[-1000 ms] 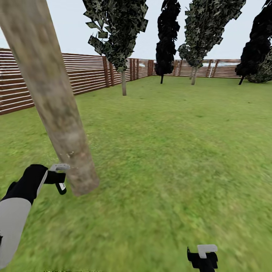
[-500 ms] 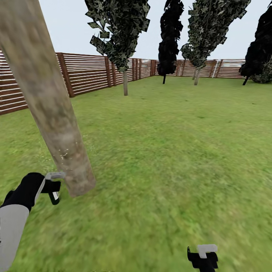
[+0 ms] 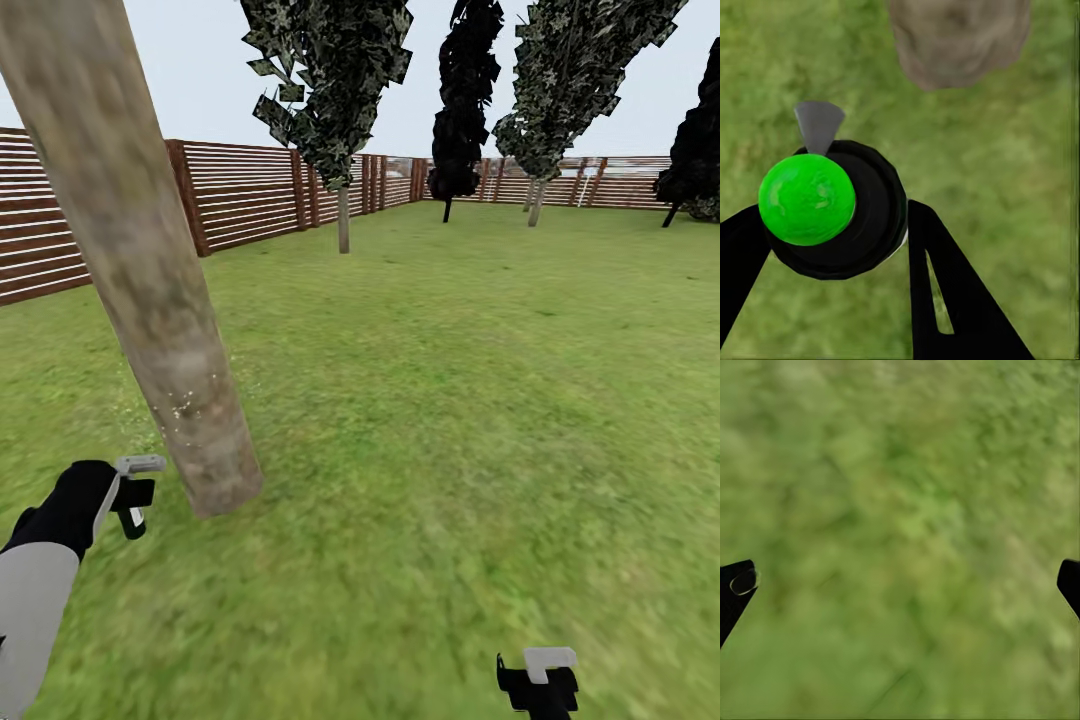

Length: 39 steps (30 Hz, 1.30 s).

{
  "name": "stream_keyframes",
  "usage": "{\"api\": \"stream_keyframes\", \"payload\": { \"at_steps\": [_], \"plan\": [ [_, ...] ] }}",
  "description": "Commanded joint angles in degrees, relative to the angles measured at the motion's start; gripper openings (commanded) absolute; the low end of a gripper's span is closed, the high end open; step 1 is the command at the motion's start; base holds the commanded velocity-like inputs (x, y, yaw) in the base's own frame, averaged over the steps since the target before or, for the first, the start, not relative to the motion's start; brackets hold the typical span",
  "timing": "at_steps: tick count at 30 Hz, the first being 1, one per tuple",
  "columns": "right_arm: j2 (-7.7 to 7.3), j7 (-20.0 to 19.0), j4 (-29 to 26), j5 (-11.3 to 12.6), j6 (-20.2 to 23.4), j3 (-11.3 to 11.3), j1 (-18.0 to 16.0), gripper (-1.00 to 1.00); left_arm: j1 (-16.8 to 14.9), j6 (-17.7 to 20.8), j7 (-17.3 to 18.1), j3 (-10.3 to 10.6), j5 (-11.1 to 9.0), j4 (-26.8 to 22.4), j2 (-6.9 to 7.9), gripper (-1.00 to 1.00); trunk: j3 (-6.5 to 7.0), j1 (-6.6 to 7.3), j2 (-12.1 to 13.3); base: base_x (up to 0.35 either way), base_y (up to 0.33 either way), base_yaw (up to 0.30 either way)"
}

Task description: In the garden, pick up the pesticide atomizer on the floor and spray pesticide onto both trees until each tree trunk is fully covered.

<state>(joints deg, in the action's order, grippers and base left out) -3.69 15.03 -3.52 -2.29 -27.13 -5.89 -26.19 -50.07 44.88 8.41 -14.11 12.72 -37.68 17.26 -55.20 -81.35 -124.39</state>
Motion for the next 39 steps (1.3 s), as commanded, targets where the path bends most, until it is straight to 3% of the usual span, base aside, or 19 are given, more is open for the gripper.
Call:
{"api": "stream_keyframes", "payload": {
  "at_steps": [1,7,12,19,25,29,39],
  "plan": [
    [0.0,0.0,0.0,0.0,0.0,0.0,0.0,1.0,0.0,-0.2,0.0,-0.4,0.0,0.0,-0.08,-1.0,0.0,0.0,0.0,0.187,-0.147,0.0],
    [0.06,-0.1,0.0,0.0,0.1,0.0,0.0,1.0,0.1,-0.5,0.1,-0.9,-0.1,0.1,-0.13,-1.0,0.0,0.0,0.0,0.132,-0.221,0.0],
    [0.09,-0.1,0.0,0.0,0.1,0.0,0.0,1.0,0.1,-0.6,0.2,-0.8,-3.3,0.0,-0.12,-1.0,0.0,0.0,0.0,0.004,-0.272,0.0],
    [0.17,0.0,0.0,0.0,0.0,0.0,0.0,1.0,0.1,-0.6,0.1,-0.8,-3.5,0.1,-0.11,-1.0,0.0,0.0,0.0,-0.024,-0.274,0.016],
    [0.18,0.0,0.0,0.0,0.0,0.0,0.0,1.0,0.1,-0.6,0.1,-0.8,-3.5,0.8,-0.12,-1.0,0.0,0.0,0.0,-0.028,-0.274,0.245],
    [0.18,-0.1,0.0,0.0,0.0,0.0,0.0,1.0,0.1,-0.6,0.1,-0.7,-4.6,0.8,-0.12,-1.0,0.0,0.0,0.0,0.155,-0.246,0.058],
    [0.18,0.0,0.0,0.0,0.0,0.0,0.0,1.0,0.1,-0.6,-0.4,-0.7,-4.6,0.1,-0.14,-1.0,0.0,0.0,0.0,0.117,-0.238,0.046]
  ]
}}
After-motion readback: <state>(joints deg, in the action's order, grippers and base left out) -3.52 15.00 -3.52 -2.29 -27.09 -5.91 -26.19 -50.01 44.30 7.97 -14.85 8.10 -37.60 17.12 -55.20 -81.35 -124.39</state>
